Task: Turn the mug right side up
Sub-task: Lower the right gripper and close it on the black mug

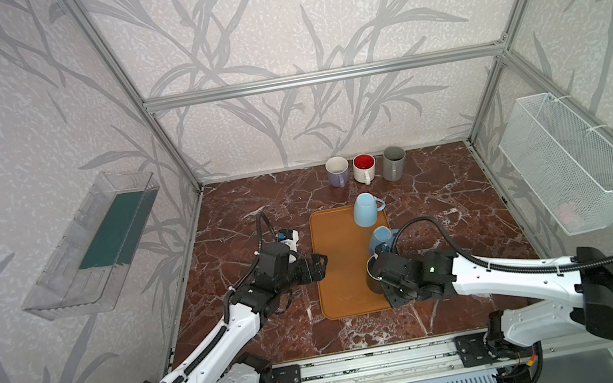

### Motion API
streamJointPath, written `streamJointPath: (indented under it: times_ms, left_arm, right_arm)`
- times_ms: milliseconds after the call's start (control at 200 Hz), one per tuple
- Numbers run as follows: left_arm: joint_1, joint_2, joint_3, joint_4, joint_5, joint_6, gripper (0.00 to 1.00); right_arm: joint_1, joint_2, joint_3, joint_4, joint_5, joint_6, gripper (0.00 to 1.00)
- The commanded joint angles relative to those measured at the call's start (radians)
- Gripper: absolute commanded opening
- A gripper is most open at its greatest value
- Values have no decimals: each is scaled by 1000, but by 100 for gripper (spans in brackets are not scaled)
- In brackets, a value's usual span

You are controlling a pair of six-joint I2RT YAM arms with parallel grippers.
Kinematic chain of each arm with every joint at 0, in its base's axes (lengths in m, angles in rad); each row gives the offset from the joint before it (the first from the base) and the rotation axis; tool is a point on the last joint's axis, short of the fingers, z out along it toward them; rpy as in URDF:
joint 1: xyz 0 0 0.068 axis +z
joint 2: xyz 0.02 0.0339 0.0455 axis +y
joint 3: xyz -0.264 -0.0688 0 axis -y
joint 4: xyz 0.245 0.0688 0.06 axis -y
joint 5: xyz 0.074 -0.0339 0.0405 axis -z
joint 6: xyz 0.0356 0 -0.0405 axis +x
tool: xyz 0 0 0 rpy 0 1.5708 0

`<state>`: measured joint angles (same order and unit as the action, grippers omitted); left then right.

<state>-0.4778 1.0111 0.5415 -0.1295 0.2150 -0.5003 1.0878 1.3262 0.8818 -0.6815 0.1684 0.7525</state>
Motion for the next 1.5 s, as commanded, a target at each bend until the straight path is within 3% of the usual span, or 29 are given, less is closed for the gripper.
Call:
streamJointPath:
  times_ms: [0,1100,1265,1364,1449,1499]
  left_arm:
    - [-7,-4,38,-23,-27,3,98]
    - [-24,-25,54,-53,-49,4,97]
    - [-23,-31,51,-57,-54,3,97]
    - [-23,-30,51,-56,-58,2,97]
    - [-23,-30,51,-57,-62,1,97]
    - [-23,-30,51,-57,-64,-1,97]
  right_arm:
    - [7,20,26,-12,31,7,46]
    - [8,161,91,-59,82,4,37]
    - [7,182,112,-90,108,8,29]
    - [8,191,125,-106,122,4,18]
    - [7,189,134,-115,135,-7,0]
    - [7,187,142,-117,141,-25,0]
